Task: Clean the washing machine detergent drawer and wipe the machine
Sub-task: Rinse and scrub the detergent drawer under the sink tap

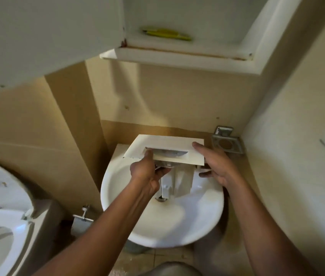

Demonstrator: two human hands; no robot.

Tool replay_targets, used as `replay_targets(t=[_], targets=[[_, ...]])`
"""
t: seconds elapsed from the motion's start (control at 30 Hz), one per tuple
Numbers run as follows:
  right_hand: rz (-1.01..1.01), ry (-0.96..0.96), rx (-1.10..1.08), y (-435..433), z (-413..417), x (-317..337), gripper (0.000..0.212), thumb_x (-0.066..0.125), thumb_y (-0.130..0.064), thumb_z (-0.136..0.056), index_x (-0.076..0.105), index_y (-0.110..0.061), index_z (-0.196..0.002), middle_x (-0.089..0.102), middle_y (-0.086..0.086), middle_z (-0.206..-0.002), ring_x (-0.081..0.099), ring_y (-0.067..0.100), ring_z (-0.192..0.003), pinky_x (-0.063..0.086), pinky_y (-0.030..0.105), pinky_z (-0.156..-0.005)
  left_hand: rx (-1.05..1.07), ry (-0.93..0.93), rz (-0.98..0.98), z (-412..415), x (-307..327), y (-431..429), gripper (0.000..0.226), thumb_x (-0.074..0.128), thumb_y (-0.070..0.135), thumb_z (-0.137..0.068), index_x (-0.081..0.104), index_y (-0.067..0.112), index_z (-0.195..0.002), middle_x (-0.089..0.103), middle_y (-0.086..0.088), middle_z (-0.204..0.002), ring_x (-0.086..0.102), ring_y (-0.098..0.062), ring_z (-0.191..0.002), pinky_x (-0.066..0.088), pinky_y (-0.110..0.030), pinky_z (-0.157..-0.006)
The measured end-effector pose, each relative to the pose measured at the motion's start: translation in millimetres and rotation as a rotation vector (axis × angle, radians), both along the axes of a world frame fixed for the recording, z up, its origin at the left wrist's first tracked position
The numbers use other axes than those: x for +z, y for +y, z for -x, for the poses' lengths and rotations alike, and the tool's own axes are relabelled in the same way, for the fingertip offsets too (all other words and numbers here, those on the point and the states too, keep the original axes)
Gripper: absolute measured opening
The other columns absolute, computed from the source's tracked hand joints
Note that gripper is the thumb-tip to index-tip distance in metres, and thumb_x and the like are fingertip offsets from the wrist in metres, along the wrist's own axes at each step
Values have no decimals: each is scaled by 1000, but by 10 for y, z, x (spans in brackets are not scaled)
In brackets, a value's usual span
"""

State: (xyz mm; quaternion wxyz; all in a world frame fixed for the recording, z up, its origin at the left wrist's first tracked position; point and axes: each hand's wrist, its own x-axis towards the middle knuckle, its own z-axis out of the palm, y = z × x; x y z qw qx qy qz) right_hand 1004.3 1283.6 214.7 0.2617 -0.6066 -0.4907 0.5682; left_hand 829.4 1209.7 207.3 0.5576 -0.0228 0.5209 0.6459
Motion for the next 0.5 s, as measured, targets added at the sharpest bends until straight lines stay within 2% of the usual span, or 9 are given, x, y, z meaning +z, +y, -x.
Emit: replay_targets(t=[0.13,0.23,0.3,0.43,0.5], targets=[[-5,67,-45,-215,65,155,88,79,-68,-65,53,-22,-135,56,-1,-131,56,23,-116,62,49,-71,-59,15,-30,35,141,-54,27,63,21,-99,52,8,-121,65,-17,-108,70,-33,-84,62,-55,-78],[-25,71,-63,-342,155,261,106,85,-72,-47,56,-19,-134,55,5,-135,58,29,-117,62,46,-67,-104,27,-52,67,197,-142,33,63,22,-99,52,8,-126,66,-18,-110,70,-33,-85,62,-53,-79],[-38,69,-64,-462,211,356,100,88,-67,-49,60,-15,-130,55,8,-135,58,31,-118,62,46,-67,-135,34,-64,86,227,-197,30,63,22,-99,53,8,-124,65,-18,-111,69,-33,-85,63,-51,-79],[-46,76,-124,-703,276,510,72,84,-48,-73,61,-10,-130,45,3,-138,48,26,-114,63,46,-72,-197,39,-82,143,282,-343,24,62,22,-100,54,8,-118,65,-15,-102,68,-30,-81,63,-47,-76],[-45,95,-135,-750,279,544,66,82,-46,-76,63,-10,-128,49,3,-139,55,23,-108,63,45,-73,-226,36,-88,177,310,-417,24,63,22,-100,57,7,-117,66,-17,-107,69,-31,-84,63,-45,-74]])
